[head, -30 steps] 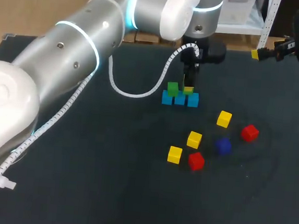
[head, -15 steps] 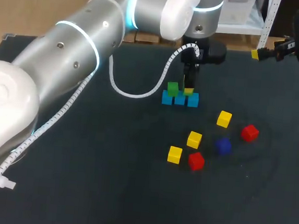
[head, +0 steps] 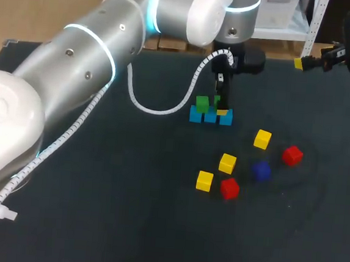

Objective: Place the blue cubes, place green cubes on the blue cubes, place the yellow cubes on the green cubes, then place the red cubes on the yellow cubes, and place purple cube on the red cubes.

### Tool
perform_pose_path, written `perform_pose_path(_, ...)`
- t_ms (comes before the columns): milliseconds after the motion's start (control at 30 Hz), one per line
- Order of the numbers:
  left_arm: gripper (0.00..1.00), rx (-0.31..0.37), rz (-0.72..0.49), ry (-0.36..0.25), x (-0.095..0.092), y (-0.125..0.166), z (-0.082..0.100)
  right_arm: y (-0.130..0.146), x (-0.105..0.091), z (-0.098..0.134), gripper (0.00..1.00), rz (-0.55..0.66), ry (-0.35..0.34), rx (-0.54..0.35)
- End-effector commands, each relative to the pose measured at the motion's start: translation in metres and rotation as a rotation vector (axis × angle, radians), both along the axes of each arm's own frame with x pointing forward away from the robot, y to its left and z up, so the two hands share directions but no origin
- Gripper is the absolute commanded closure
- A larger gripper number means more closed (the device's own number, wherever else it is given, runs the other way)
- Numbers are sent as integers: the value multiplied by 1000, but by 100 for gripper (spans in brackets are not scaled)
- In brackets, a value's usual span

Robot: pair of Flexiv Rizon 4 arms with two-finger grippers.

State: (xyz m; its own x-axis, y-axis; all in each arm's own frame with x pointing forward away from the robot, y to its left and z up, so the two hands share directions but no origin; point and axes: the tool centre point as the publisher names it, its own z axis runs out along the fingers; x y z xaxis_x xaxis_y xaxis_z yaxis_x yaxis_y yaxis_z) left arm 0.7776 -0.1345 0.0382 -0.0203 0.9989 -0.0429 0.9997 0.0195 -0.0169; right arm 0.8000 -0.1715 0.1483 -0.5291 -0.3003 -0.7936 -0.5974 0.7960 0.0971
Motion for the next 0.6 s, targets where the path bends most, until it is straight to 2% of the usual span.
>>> perform_pose_path(33, 0, -30, 5, 7, -8, 12, 15, -1, 0, -1, 0, 4, -1, 4)
perform_pose_path(133, 0, -48, 16, 16, -17, 26, 25, -1, 0, -1, 0, 4, -1, 4)
perform_pose_path(267, 0, -80, 51, -2, -24, 43, 45, -1, 0, -1, 0, 4, -1, 4)
perform_pose_path(500, 0, -166, 117, -119, -39, 71, 88, -1, 0, -1, 0, 4, -1, 4)
perform_pose_path(567, 0, -216, 143, -164, -43, 80, 102, -1, 0, -1, 0, 4, -1, 4)
perform_pose_path(600, 0, -244, 152, -165, -46, 84, 108, -1, 0, -1, 0, 4, -1, 4)
